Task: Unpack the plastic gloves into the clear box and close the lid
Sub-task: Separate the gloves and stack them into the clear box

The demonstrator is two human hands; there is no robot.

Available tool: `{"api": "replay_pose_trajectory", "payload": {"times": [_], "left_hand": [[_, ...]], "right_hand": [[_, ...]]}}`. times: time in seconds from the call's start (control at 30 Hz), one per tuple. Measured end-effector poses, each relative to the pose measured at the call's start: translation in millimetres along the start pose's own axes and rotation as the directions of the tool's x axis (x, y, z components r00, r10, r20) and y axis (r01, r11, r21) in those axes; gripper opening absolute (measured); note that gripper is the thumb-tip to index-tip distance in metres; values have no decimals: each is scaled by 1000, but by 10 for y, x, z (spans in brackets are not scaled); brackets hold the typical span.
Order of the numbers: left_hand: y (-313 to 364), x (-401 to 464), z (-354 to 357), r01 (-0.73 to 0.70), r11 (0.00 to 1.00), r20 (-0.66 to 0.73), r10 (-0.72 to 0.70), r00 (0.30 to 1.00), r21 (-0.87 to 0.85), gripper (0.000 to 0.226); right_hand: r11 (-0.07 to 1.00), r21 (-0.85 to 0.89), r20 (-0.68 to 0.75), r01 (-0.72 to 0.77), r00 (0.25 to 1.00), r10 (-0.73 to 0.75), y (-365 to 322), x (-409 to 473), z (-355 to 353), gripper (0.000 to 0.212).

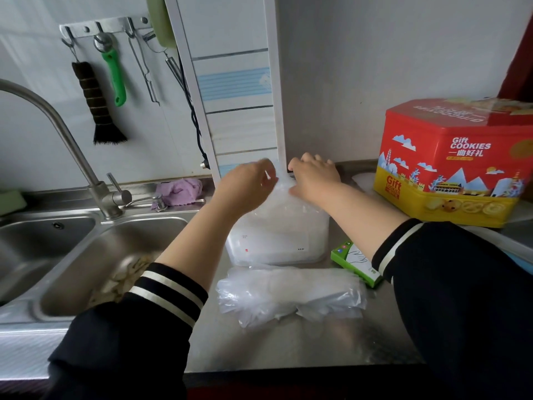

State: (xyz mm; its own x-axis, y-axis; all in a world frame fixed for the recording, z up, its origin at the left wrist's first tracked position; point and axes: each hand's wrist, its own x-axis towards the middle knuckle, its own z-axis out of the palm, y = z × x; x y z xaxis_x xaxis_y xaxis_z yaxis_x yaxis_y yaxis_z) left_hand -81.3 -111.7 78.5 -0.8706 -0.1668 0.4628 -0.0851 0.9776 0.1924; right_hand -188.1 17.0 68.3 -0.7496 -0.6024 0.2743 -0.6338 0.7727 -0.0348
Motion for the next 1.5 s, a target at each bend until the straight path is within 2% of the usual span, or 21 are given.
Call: {"api": "replay_pose_trajectory", "payload": {"times": [0.07, 0.13, 0.2, 0.23, 0.27, 0.3, 0.33, 0.37, 0.43, 0.5, 0.63, 0.73, 0.8, 0.9, 1.0, 1.1, 1.17, 1.23, 1.33, 1.43, 1.5], "left_hand": [[88, -70, 42, 14, 1000, 275, -5, 961, -28, 29], [142, -131, 82, 90, 994, 451, -54, 891, -59, 42], [158, -168, 124, 152, 985, 507, -87, 857, -87, 55], [155, -185, 145, 170, 981, 519, -96, 849, -98, 58], [154, -197, 154, 185, 977, 525, -103, 845, -107, 60], [157, -202, 158, 191, 975, 524, -105, 845, -113, 59], [157, -207, 157, 192, 975, 518, -109, 849, -109, 58], [164, -199, 146, 186, 978, 505, -113, 856, -97, 54], [167, -215, 140, 156, 987, 468, -114, 877, -51, 41], [80, -213, 141, 160, 987, 385, -135, 913, -33, 33], [-93, -320, 88, 238, 969, 99, -231, 968, -63, 26], [-172, -413, 53, 253, 967, -105, -253, 962, -13, 19], [-212, -446, 42, 269, 963, -166, -270, 948, -28, 15], [-255, -469, 64, 275, 958, -78, -281, 957, -79, 12], [-227, -476, 88, 226, 974, -21, -227, 974, -25, 28], [-102, -409, 64, 215, 973, 142, -225, 964, 78, 50], [-26, -370, 64, 227, 973, 291, -230, 929, 43, 58], [29, -352, 71, 230, 973, 379, -206, 902, -19, 60], [69, -325, 93, 209, 971, 424, -141, 894, -119, 56], [58, -312, 102, 233, 926, 395, -104, 913, -295, 43], [37, -307, 99, 259, 895, 353, -125, 927, -363, 31]], "right_hand": [[1000, -5, 21, -7, 1000, 7, -7, -57, -25, 54], [998, 46, -69, 31, 997, -27, 5, -144, -74, 42], [961, 219, -297, 169, 950, -99, 43, -287, -144, 29], [910, 318, -396, 267, 909, -128, 60, -393, -181, 28], [841, 401, -464, 363, 872, -155, 63, -522, -228, 27], [787, 452, -463, 419, 865, -194, 56, -653, -265, 25], [776, 465, -407, 426, 882, -239, 37, -774, -283, 21], [814, 433, -289, 386, 915, -280, 7, -869, -290, 19], [931, 244, 13, 271, 959, -282, -3, -993, -266, 36], [975, 135, 164, 179, 966, -200, 17, -1019, -257, 58], [974, 177, 83, 139, 984, -155, 66, -1074, -319, 60], [968, 205, 54, 145, 986, -159, 75, -1120, -313, 52], [960, 251, 36, 128, 989, -141, 83, -1141, -282, 48], [949, 261, -115, 176, 982, -151, 84, -1155, -257, 37], [924, 249, -321, 291, 925, -205, 63, -1142, -241, 24], [876, 306, -370, 373, 894, -251, 25, -1039, -172, 16], [860, 328, -369, 391, 891, -264, -2, -971, -114, 18], [863, 320, -383, 391, 887, -260, -23, -924, -89, 21], [899, 276, -282, 339, 923, -262, -39, -905, -79, 25], [943, 228, -44, 243, 970, -239, -67, -818, -100, 35], [962, 205, 125, 182, 970, -211, -86, -692, -137, 44]]}}
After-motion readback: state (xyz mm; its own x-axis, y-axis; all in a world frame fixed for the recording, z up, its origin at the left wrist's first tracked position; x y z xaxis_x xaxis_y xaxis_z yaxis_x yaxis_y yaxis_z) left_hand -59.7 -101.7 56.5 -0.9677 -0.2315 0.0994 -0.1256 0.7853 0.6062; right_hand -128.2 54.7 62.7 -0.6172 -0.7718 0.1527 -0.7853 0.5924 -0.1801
